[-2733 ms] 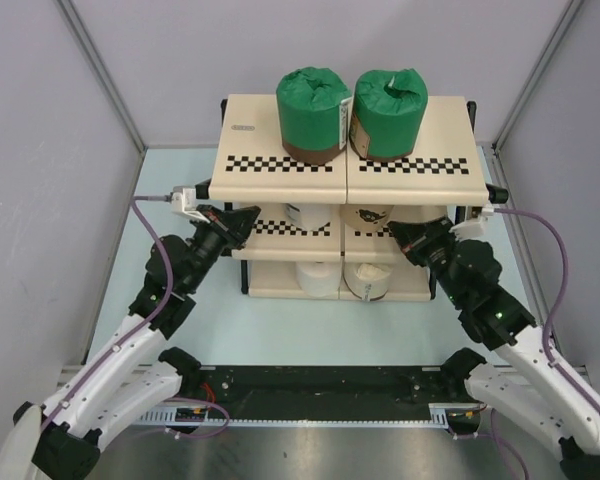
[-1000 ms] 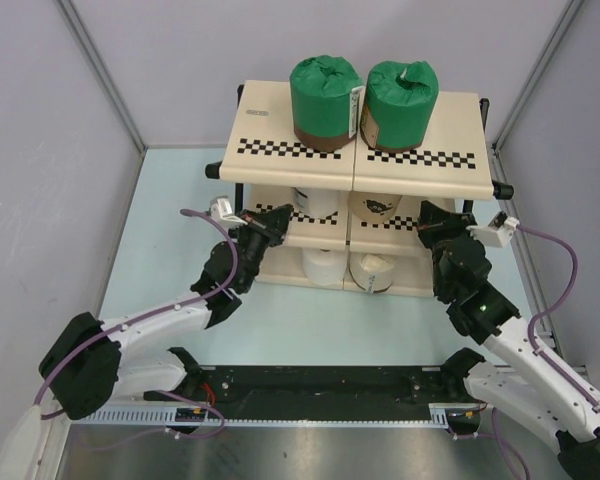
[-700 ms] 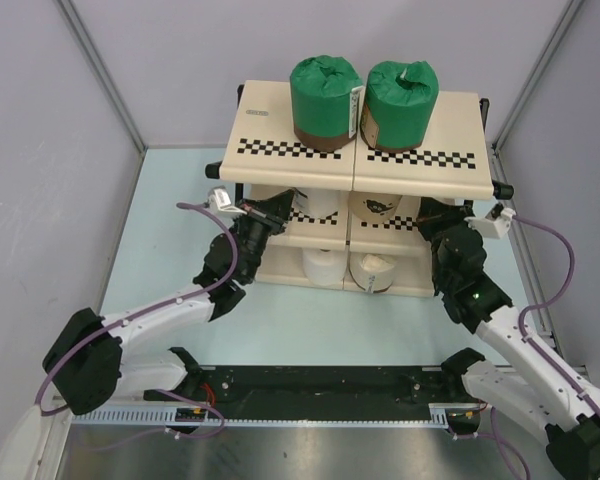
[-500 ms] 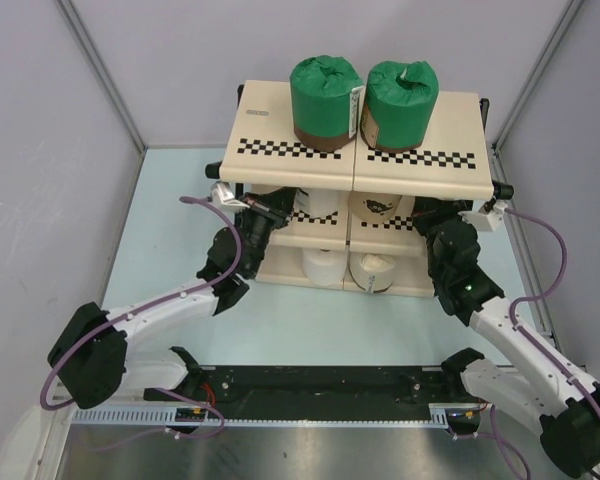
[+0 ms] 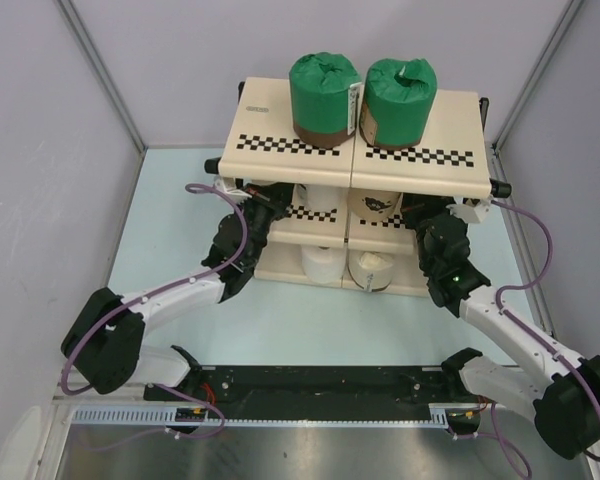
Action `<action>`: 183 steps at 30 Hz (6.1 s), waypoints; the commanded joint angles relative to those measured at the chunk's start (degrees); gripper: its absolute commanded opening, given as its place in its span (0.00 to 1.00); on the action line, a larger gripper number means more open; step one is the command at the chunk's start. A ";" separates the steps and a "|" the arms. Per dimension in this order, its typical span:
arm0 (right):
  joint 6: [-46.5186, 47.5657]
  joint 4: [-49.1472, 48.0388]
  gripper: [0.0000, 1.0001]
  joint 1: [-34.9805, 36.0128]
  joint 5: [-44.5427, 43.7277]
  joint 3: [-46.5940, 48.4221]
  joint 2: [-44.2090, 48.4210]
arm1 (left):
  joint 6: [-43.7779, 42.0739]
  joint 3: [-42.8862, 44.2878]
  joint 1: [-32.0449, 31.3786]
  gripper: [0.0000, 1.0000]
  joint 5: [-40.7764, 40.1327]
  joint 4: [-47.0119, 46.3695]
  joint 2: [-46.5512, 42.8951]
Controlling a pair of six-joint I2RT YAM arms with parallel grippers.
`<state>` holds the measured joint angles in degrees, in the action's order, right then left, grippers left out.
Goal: Place and organize the paper towels onto the shelf
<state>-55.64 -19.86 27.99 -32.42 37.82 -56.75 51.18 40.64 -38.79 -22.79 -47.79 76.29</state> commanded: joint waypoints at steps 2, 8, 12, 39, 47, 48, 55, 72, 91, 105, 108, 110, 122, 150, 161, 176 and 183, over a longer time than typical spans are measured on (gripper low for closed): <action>1.58 -3.96 0.00 0.05 -0.44 0.23 -0.38 | 0.76 3.04 1.51 0.00 1.35 -2.22 0.09; 1.41 -4.66 0.00 -0.48 -1.33 0.23 -0.46 | 2.52 1.37 3.89 0.00 -0.16 -2.66 -0.80; 1.58 -6.86 0.00 -0.48 0.34 0.50 -2.13 | 2.35 3.91 3.98 0.00 4.23 -2.92 1.31; 5.89 -0.10 0.00 -1.27 1.93 1.11 6.03 | 0.86 -3.11 2.75 0.00 9.52 1.29 -7.90; 6.77 8.16 0.00 -1.36 6.05 1.20 12.71 | -1.34 -6.01 1.96 0.00 11.71 8.74 -18.78; 6.86 9.30 0.00 -1.36 6.75 1.20 14.89 | -1.78 -6.54 1.35 0.00 11.54 9.98 -20.38; 8.70 25.64 0.00 2.94 13.25 1.20 28.34 | -1.17 -17.32 -2.87 0.00 9.34 23.43 -40.85; -7.71 55.81 0.00 10.33 20.82 -15.40 54.99 | 11.14 -39.23 -5.77 0.00 13.91 23.55 -47.40; -23.11 20.74 0.00 8.23 19.94 -36.77 46.39 | 16.41 -32.56 -5.86 0.00 22.34 -33.32 7.52; -21.53 15.12 0.00 -0.30 23.27 -35.80 37.78 | 11.67 -25.71 -2.00 0.00 24.54 -27.20 7.12; -21.44 11.34 0.00 -1.44 24.42 -36.07 34.62 | 10.70 -23.60 -0.68 0.00 26.03 -25.95 7.73; -20.92 8.70 0.00 -1.79 25.13 -36.07 32.94 | 10.61 -22.63 0.02 0.00 26.74 -26.12 8.78; -20.83 3.60 0.00 -3.03 26.10 -37.65 28.45 | 12.01 -21.66 0.29 0.00 28.59 -33.32 19.15; -14.68 -12.38 0.00 -23.59 43.14 -31.42 4.83 | 12.63 -22.98 0.29 0.00 30.96 -37.64 22.15; -11.34 -21.01 0.00 -31.06 49.74 -19.73 -13.73 | 12.81 -25.35 0.29 0.00 31.05 -38.96 20.92; -5.98 -21.62 0.00 -38.88 57.56 -9.10 -25.76 | 12.01 -26.93 0.29 0.00 31.05 -37.81 18.19; -5.63 -20.23 0.00 -39.24 60.72 -8.72 -27.20 | 12.10 -27.72 0.29 0.00 30.78 -37.82 17.23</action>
<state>-63.11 -36.53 -10.76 26.48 27.09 -85.06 63.42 13.61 -38.81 7.92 -73.21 95.85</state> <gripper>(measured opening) 0.006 0.005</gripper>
